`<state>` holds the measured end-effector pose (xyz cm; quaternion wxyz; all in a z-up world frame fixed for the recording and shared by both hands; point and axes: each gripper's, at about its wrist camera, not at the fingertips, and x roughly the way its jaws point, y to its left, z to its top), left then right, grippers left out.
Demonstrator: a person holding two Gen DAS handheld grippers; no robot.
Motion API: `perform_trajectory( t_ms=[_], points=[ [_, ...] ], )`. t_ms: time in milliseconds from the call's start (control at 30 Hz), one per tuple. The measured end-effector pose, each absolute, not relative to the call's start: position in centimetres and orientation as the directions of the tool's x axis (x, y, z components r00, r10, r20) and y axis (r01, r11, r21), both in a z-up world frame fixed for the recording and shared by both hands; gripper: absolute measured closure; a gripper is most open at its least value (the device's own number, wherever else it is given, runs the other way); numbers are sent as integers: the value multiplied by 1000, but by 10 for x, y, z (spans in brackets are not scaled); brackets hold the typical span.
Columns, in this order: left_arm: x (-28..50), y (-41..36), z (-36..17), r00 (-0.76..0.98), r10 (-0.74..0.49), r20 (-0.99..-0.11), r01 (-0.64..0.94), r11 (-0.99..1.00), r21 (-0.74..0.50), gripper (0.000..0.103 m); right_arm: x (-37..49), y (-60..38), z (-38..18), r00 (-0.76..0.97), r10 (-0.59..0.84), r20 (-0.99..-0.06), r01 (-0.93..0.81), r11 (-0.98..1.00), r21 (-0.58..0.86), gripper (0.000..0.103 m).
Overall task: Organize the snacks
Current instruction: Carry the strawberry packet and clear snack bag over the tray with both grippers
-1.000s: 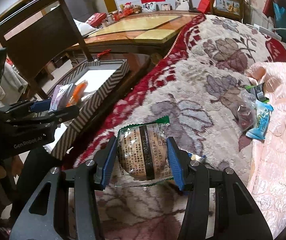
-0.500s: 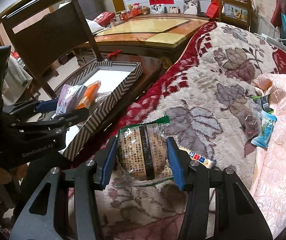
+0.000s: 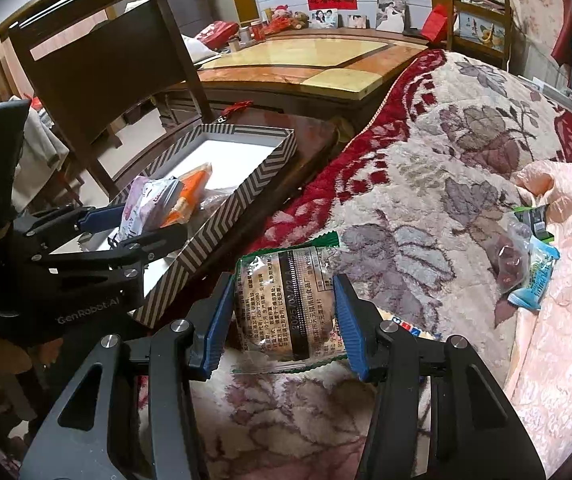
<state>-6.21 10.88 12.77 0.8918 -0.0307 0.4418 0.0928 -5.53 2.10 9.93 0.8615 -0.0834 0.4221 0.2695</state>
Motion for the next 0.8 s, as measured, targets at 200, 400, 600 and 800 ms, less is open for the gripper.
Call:
perform_trajectory(
  t_ms=[200, 400, 600, 800],
  points=[
    [-62, 117, 124, 587, 144, -796, -212, 977, 21, 42, -51, 33, 98, 488, 403, -774, -556, 827, 80, 54],
    [-62, 128, 123, 585, 153, -796, -233, 972, 16, 42, -46, 48, 97, 471, 414, -779, -581, 810, 80, 54],
    [-61, 140, 123, 585, 163, -794, -258, 966, 8, 42, -41, 63, 95, 454, 422, -785, -603, 794, 78, 54],
    [-63, 157, 124, 584, 180, -792, -293, 956, 1, 42, -35, 78, 94, 437, 428, -791, -626, 776, 74, 54]
  ],
)
